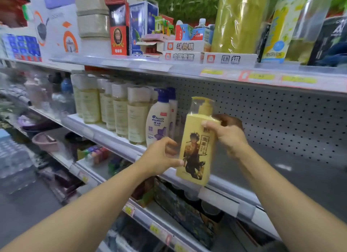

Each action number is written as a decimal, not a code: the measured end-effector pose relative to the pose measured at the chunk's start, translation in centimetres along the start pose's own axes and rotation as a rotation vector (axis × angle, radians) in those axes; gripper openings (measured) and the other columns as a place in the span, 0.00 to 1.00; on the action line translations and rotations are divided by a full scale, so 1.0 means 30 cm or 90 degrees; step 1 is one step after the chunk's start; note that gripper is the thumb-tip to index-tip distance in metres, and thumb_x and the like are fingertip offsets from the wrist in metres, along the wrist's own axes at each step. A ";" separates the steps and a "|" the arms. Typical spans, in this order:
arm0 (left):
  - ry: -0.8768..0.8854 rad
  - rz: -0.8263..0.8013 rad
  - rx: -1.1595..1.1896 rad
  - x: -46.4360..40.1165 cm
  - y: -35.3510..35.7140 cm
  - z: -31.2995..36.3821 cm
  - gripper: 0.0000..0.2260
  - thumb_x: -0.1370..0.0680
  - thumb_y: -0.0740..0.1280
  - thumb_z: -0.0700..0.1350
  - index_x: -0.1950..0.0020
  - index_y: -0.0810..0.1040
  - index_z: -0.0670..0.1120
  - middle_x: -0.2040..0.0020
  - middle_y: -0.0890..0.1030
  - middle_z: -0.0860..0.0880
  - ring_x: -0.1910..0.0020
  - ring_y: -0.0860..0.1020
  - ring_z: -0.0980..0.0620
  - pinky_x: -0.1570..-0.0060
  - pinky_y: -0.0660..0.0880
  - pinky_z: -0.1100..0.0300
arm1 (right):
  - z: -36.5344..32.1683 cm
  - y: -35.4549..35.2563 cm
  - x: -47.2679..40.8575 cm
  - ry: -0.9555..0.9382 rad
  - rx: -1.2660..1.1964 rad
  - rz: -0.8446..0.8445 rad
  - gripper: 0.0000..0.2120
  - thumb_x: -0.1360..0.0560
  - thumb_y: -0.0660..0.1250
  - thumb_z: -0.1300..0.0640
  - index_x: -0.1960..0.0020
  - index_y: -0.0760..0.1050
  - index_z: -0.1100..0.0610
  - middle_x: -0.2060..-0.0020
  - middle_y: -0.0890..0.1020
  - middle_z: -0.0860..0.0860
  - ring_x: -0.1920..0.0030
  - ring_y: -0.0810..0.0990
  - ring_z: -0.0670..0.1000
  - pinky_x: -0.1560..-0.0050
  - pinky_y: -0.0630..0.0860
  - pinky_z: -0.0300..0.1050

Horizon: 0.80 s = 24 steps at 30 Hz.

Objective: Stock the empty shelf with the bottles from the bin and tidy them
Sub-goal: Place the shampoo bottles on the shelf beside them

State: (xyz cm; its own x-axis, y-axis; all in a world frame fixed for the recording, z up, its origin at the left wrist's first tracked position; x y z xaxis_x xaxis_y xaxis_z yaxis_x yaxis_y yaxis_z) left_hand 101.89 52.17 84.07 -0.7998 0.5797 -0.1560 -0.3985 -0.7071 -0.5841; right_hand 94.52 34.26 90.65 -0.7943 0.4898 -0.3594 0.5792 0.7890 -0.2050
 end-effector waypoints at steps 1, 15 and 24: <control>-0.012 0.013 -0.027 0.005 -0.002 -0.007 0.24 0.32 0.77 0.48 0.40 0.72 0.50 0.48 0.80 0.51 0.50 0.80 0.53 0.45 0.78 0.52 | 0.000 -0.016 -0.007 0.003 -0.002 0.011 0.10 0.31 0.75 0.53 0.54 0.75 0.48 0.60 0.81 0.47 0.60 0.80 0.44 0.64 0.73 0.37; -0.052 0.022 -0.150 0.021 -0.036 -0.093 0.17 0.29 0.75 0.49 0.45 0.72 0.52 0.55 0.78 0.54 0.56 0.79 0.54 0.50 0.77 0.56 | 0.054 -0.159 -0.034 0.041 0.112 0.112 0.12 0.31 0.74 0.58 0.50 0.76 0.51 0.57 0.80 0.48 0.58 0.80 0.50 0.54 0.76 0.45; -0.034 -0.007 -0.249 0.017 -0.041 -0.134 0.16 0.29 0.74 0.51 0.47 0.71 0.55 0.57 0.75 0.57 0.56 0.78 0.53 0.48 0.77 0.52 | 0.055 -0.159 0.003 0.051 0.144 0.080 0.16 0.26 0.70 0.60 0.41 0.71 0.53 0.48 0.77 0.50 0.51 0.77 0.52 0.51 0.73 0.45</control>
State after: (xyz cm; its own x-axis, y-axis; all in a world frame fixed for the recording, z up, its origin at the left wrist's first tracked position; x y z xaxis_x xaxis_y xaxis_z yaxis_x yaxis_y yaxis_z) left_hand 103.78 54.96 81.49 -0.8227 0.5572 -0.1124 -0.2147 -0.4877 -0.8462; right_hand 92.01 29.93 90.10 -0.7202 0.6138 -0.3232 0.6933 0.6214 -0.3649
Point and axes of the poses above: each hand's wrist, its own x-axis away from the middle knuckle, its own y-axis out of the palm, z = x × y, the point moved 6 cm from there along -x, towards the middle knuckle
